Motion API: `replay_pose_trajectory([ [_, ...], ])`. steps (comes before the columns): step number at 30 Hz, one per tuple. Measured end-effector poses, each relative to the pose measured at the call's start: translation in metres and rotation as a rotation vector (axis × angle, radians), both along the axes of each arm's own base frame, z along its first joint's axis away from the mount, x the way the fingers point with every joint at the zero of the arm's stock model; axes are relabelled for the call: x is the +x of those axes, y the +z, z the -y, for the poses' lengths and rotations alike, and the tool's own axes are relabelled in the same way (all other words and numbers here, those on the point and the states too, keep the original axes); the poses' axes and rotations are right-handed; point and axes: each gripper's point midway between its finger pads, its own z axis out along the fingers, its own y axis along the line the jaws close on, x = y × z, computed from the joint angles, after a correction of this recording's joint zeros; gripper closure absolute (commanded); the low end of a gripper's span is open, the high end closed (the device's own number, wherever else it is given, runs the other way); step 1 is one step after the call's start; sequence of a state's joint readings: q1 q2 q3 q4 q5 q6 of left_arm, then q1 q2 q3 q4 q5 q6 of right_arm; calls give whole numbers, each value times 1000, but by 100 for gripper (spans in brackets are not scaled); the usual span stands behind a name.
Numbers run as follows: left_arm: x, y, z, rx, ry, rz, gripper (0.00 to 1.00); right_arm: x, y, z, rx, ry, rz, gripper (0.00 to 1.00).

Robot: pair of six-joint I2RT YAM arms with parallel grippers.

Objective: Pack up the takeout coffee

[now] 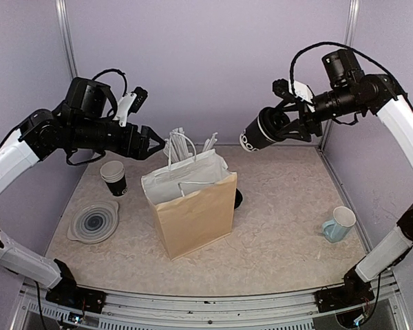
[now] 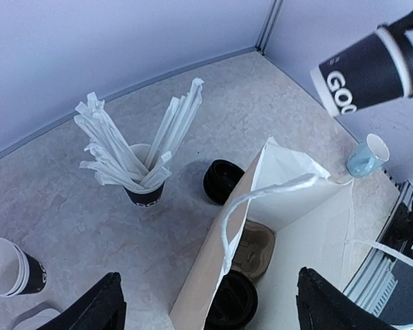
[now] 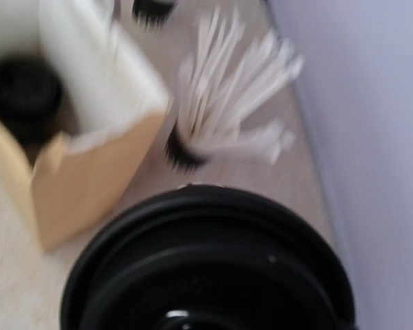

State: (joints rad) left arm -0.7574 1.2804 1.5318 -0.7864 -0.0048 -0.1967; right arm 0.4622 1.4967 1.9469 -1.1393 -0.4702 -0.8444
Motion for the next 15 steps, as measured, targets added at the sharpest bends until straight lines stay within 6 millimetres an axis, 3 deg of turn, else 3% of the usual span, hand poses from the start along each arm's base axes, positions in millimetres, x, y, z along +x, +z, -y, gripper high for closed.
replay_pose_trajectory([
  [4,12,-35,16,91,-39,-53,23,4,32,-21,86,68,32,38],
  [7,22,-63,25,157,-62,-96,29,-4,36,-38,108,123,25,38],
  [11,26,-86,39,198,-122,-142,49,-32,28,-71,102,235,-1,38],
  [15,30,-92,56,199,-188,-169,76,-57,19,-93,86,315,-26,38],
])
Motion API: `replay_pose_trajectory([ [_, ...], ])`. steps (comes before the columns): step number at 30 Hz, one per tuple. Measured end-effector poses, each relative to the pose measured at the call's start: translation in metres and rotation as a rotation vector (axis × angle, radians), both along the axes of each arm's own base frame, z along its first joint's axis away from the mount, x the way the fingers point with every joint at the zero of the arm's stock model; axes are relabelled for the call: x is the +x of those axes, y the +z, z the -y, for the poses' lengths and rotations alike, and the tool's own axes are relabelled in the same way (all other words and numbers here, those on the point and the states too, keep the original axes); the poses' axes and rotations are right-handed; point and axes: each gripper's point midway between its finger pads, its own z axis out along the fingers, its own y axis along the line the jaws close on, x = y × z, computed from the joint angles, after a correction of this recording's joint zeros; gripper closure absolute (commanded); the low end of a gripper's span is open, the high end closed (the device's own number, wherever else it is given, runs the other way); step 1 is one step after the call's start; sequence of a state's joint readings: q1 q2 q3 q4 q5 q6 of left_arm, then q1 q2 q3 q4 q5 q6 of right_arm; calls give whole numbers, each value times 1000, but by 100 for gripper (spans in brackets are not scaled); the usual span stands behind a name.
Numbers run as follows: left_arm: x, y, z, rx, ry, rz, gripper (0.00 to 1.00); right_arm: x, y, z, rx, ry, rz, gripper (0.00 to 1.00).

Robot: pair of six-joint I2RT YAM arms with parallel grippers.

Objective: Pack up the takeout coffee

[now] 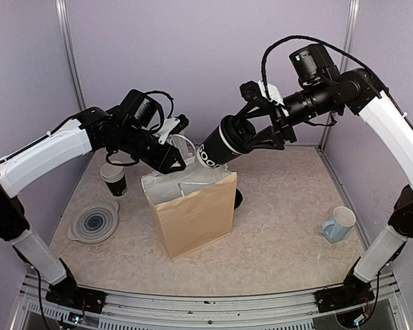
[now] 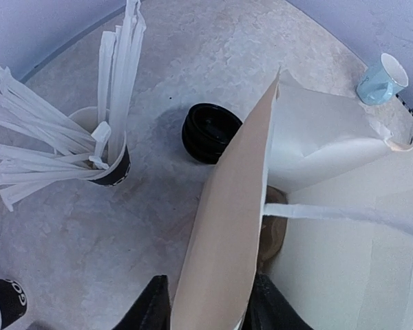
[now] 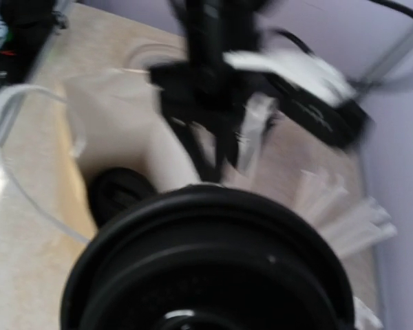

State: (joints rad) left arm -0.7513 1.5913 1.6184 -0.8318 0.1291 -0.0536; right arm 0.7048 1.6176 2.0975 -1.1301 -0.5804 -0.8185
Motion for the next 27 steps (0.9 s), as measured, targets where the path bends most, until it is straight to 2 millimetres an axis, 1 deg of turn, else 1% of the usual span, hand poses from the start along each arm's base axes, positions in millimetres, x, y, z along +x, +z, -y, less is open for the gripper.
replay_pose_trajectory([
  [2,0,-4,7,-2,-32,-21,85,-8,-5,-7,-13,23,-5,38],
  [3,-1,-6,11,-2,-47,-30,88,-11,-9,-10,-23,30,-8,39],
  [5,-2,-12,16,-2,-73,-51,91,-15,-15,-16,-42,41,-6,40],
  [8,-4,-15,20,-7,-105,-63,95,-12,-27,-23,-78,33,-10,41],
  [10,-6,-12,22,-10,-123,-58,100,-7,-39,-28,-109,22,-16,42],
  [14,-9,-9,24,-10,-154,-43,100,6,-61,-35,-168,-1,-21,42],
  [16,-10,-9,26,-8,-166,-37,100,6,-67,-38,-189,0,-11,41],
  [22,-14,2,34,-14,-201,-16,100,-10,-74,-53,-232,40,44,43],
  [25,-15,8,40,-16,-222,1,100,-13,-85,-59,-268,53,54,44],
  [27,-19,6,46,-9,-241,1,100,-13,-95,-61,-300,55,50,44],
])
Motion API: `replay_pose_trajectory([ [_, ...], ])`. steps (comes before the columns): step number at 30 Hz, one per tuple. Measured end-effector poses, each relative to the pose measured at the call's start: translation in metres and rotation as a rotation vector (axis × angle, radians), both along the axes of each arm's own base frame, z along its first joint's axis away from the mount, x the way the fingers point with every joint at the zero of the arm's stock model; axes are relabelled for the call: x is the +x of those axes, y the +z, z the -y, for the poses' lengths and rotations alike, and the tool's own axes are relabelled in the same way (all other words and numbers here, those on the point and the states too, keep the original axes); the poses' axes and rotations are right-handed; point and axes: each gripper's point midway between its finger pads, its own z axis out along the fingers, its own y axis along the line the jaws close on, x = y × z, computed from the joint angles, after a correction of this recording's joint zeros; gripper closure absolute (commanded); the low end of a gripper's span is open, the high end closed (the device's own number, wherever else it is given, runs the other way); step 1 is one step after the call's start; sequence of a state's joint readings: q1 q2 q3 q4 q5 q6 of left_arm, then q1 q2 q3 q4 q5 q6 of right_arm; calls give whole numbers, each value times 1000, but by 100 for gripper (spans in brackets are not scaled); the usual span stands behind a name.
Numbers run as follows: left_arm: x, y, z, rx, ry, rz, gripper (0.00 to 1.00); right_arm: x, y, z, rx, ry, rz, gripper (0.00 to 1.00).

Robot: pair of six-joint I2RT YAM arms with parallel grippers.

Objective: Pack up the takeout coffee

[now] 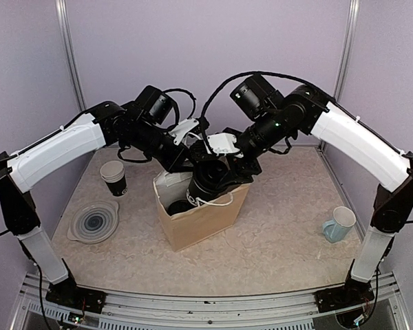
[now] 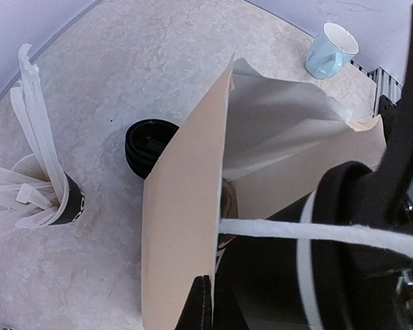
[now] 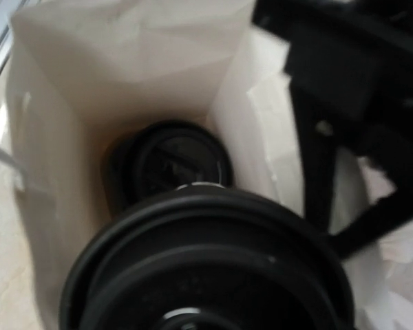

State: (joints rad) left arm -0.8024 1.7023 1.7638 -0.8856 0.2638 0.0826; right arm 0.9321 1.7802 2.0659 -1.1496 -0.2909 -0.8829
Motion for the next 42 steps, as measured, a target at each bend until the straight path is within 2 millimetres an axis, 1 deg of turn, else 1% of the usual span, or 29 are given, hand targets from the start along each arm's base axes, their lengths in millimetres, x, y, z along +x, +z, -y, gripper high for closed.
replay_pose_trajectory([
  [2,-3,-1,3,7,-16,1,100,-4,-10,-1,-36,9,-6,44],
  [5,-9,-2,7,19,-42,3,100,-7,-24,2,-81,9,-7,44],
  [7,-11,-2,9,24,-53,5,99,-13,-36,4,-122,16,-11,45],
  [8,-11,-2,10,28,-58,4,93,-17,-43,6,-143,21,-13,45],
  [12,-10,0,15,36,-74,11,63,-33,-69,15,-237,37,-13,45],
  [15,-8,6,19,32,-74,32,49,-43,-77,23,-283,44,0,45],
  [18,-13,15,24,27,-81,53,42,-48,-75,29,-296,44,19,45],
  [21,-24,38,35,-10,-105,91,34,-55,-71,35,-303,41,38,45],
  [22,-31,50,42,-32,-118,114,32,-58,-70,38,-306,43,43,45],
  [25,-63,91,58,-123,-180,183,30,-65,-71,45,-320,43,54,45],
  [27,-81,111,58,-171,-210,211,30,-68,-73,49,-329,41,55,45],
  [28,-85,121,56,-196,-212,227,30,-69,-74,52,-336,38,57,45],
  [30,-82,136,47,-234,-185,261,30,-72,-77,58,-351,30,62,45],
  [31,-75,140,40,-247,-155,276,30,-73,-79,61,-358,26,69,45],
  [33,-53,137,24,-256,-74,283,30,-76,-81,67,-369,18,81,45],
  [35,-28,125,10,-245,9,273,30,-78,-83,72,-375,8,94,46],
  [36,-14,116,3,-239,51,266,31,-79,-84,74,-374,3,103,46],
  [38,10,88,-10,-206,124,232,31,-80,-86,79,-380,-6,120,47],
  [39,18,74,-14,-186,149,210,31,-81,-88,82,-383,-11,128,47],
  [41,26,50,-16,-154,170,175,32,-79,-91,84,-385,-22,146,47],
  [42,28,43,-15,-145,171,163,32,-79,-92,85,-387,-28,153,47],
])
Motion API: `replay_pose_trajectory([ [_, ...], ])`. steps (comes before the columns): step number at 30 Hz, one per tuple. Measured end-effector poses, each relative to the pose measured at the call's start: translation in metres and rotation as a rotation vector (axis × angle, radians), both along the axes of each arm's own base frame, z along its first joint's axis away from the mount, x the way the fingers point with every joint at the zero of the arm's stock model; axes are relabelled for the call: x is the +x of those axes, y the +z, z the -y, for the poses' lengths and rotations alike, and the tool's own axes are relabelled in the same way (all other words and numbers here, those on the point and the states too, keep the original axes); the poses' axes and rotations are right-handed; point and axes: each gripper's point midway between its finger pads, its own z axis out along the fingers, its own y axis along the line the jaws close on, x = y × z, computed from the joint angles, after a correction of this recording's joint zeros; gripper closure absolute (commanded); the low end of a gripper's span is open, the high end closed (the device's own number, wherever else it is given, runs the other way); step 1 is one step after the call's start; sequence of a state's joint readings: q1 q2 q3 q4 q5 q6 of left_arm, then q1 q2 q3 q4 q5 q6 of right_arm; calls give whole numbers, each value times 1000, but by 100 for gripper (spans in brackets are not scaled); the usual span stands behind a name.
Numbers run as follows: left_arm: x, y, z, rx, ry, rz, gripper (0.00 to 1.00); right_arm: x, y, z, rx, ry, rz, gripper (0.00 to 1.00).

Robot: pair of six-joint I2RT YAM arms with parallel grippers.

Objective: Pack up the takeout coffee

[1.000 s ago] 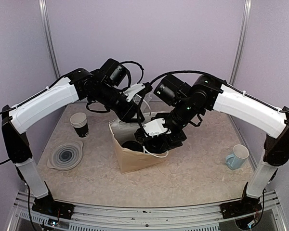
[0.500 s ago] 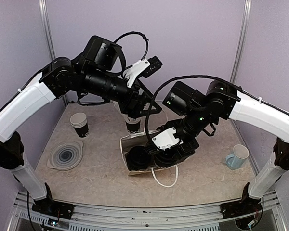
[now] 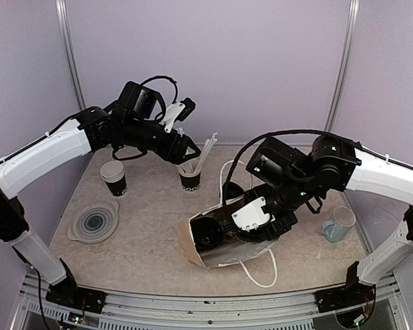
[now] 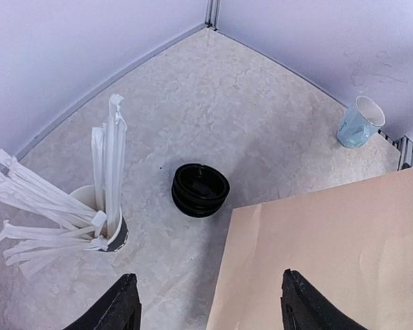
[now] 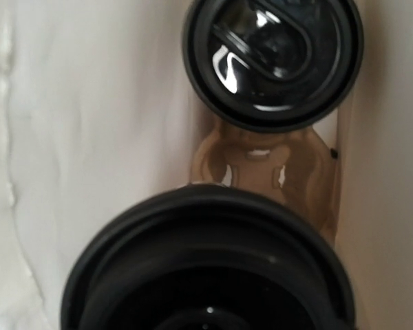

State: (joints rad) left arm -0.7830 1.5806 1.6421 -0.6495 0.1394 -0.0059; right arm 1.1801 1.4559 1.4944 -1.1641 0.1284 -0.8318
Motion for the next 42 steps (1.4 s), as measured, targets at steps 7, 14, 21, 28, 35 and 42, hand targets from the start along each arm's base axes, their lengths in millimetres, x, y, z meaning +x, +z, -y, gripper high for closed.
replay_pose_trajectory([
  [7,14,-44,20,32,-7,-61,36,7,-13,0,6,-23,45,47],
  [14,12,-91,30,80,-37,-135,36,10,-15,2,69,-8,107,47],
  [21,12,-120,41,104,-85,-176,37,13,-15,2,134,7,162,48],
  [28,11,-159,48,154,-128,-231,37,17,-31,-1,134,15,191,49],
  [35,8,-182,52,178,-162,-272,37,24,-43,-3,127,28,239,50],
  [42,6,-197,55,195,-190,-293,37,31,-43,-5,150,18,265,51],
])
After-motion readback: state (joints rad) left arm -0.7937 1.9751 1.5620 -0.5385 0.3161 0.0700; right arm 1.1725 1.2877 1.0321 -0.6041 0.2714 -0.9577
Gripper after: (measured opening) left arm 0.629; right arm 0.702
